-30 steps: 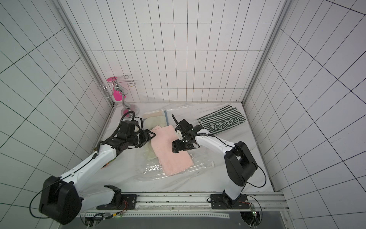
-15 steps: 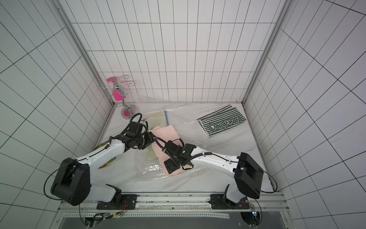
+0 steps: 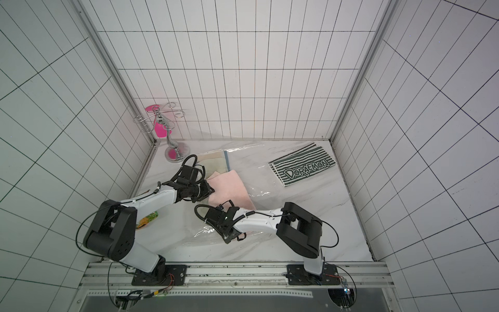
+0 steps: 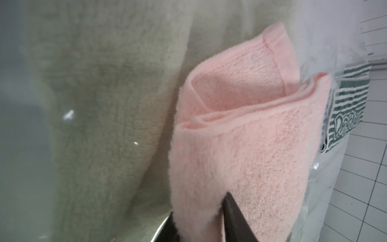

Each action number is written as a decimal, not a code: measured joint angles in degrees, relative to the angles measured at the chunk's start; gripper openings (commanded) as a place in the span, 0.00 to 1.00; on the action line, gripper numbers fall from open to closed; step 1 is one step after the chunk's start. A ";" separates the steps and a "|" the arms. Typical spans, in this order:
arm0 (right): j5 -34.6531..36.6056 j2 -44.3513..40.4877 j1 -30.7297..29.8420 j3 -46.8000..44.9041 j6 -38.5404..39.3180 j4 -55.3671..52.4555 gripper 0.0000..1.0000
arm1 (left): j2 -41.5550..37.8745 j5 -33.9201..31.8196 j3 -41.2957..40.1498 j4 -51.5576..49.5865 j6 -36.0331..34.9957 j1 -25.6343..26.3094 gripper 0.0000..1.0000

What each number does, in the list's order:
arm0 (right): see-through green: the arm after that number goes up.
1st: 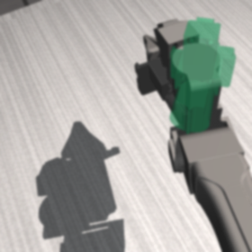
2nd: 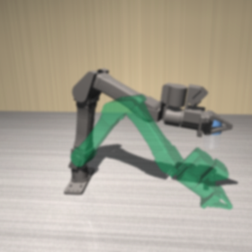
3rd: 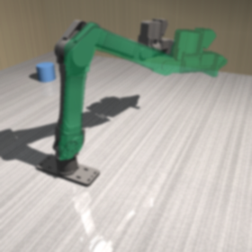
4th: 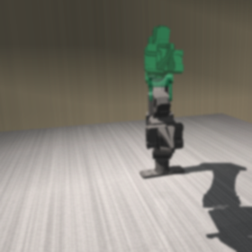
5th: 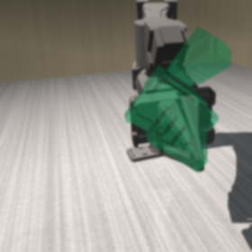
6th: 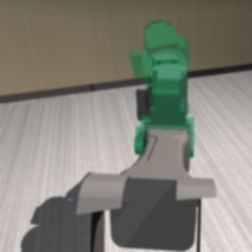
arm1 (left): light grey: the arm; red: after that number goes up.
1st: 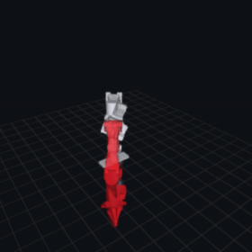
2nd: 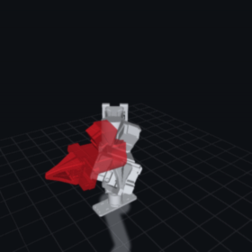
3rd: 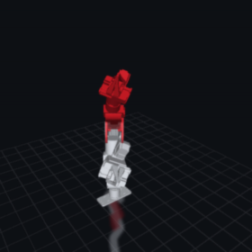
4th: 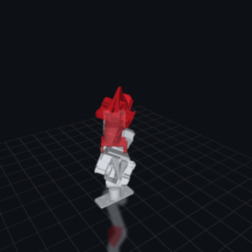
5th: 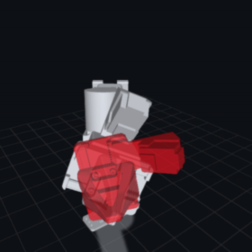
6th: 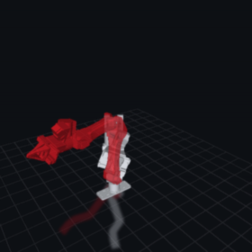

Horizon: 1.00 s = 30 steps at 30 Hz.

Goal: Place the folded towel into the vacuum bag
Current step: Adjust the towel in the vacuum bag.

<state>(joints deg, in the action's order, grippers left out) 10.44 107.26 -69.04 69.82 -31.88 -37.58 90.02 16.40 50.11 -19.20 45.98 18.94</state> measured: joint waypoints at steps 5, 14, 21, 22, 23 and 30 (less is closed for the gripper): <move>0.57 -2.75 0.02 -0.11 2.12 -0.83 0.00 | 0.13 0.11 2.27 -1.03 -0.72 -0.04 0.00; -1.27 -24.94 6.71 0.33 9.22 -8.72 0.00 | -4.44 1.68 15.76 -11.28 -1.38 0.07 0.00; -1.62 -32.30 22.56 5.77 15.37 -16.79 0.00 | 4.22 4.17 38.71 -12.44 -0.63 5.20 0.00; -0.74 -33.03 23.96 6.75 16.15 -18.36 0.00 | 7.23 5.07 42.42 -12.37 -0.35 6.21 0.00; -0.13 -33.53 24.70 7.37 16.61 -19.30 0.00 | 9.62 6.03 45.13 -12.31 -0.11 6.86 0.00; -2.89 -35.36 23.93 5.14 17.53 -19.65 0.00 | 14.19 9.44 42.36 -11.56 -0.74 7.10 0.00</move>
<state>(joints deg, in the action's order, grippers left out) 7.55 71.90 -45.10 74.96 -14.35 -57.23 104.20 25.85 92.47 -30.76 45.23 26.04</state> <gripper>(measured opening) 0.072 0.057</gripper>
